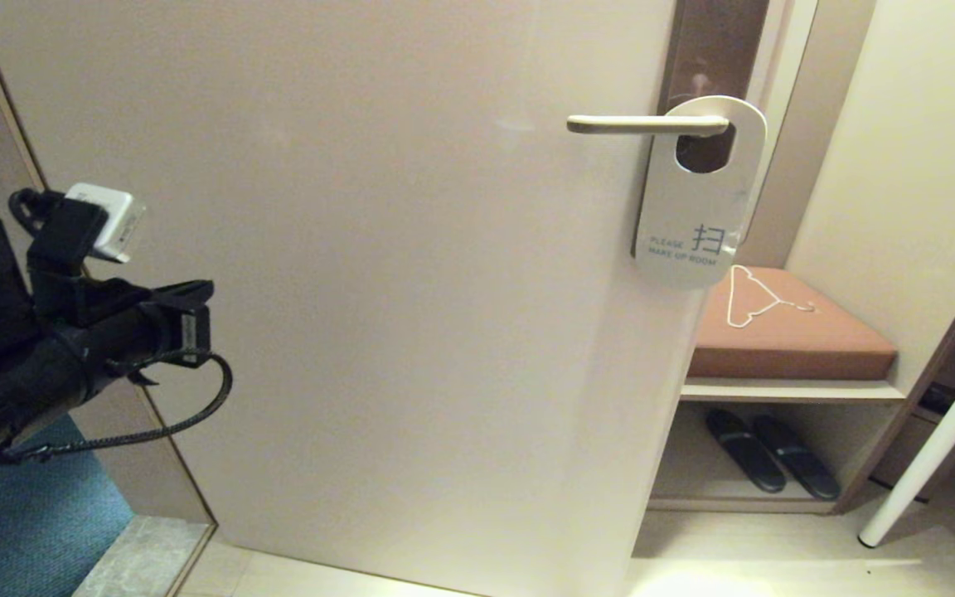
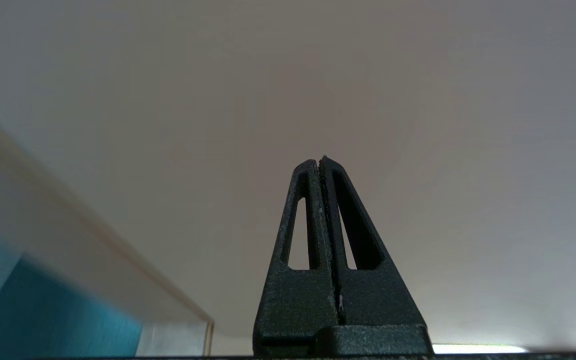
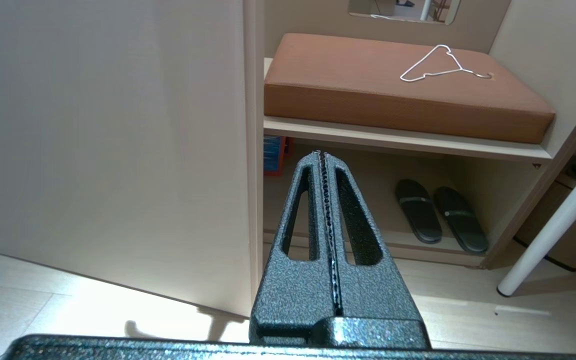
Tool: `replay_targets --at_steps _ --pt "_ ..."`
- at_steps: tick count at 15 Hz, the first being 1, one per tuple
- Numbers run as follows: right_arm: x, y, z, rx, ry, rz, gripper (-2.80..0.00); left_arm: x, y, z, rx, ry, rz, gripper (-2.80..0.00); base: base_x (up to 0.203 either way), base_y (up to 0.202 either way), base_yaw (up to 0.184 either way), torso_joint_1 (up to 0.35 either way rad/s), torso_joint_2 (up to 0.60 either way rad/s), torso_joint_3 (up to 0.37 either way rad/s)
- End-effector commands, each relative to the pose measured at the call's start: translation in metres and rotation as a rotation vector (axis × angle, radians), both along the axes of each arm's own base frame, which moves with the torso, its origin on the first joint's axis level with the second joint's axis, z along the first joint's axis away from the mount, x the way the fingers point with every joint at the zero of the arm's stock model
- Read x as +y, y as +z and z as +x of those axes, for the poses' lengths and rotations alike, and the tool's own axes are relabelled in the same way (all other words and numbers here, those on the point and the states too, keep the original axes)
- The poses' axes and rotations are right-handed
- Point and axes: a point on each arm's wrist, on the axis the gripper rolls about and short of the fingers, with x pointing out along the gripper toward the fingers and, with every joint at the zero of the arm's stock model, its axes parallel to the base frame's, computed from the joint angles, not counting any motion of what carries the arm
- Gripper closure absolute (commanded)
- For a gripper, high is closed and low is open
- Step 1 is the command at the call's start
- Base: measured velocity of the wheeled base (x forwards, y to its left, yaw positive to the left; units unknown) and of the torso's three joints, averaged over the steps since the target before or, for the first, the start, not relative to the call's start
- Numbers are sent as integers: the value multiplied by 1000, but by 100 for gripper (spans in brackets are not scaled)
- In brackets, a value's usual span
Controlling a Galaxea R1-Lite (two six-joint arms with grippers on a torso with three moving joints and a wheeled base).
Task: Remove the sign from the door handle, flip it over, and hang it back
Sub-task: Take down the sign
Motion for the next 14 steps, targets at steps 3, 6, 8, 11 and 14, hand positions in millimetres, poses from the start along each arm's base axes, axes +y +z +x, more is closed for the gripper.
replay_targets --at_steps 3,6,8,11,14 --pt "0 0 0 1 -1 -2 0 26 -33 -49 -35 104 -41 0 0 0 0 0 0 0" --pt "0 0 0 1 0 -4 0 40 -47 -89 -78 189 -97 0 0 0 0 0 0 0" --pt "0 0 0 3 0 -5 0 44 -52 -108 -108 221 -119 0 0 0 0 0 0 0" --pt "0 0 0 3 1 -7 0 44 -59 -137 -159 219 -129 0 0 0 0 0 0 0" --pt "0 0 0 3 1 -5 0 43 -68 -162 -181 212 -130 0 0 0 0 0 0 0"
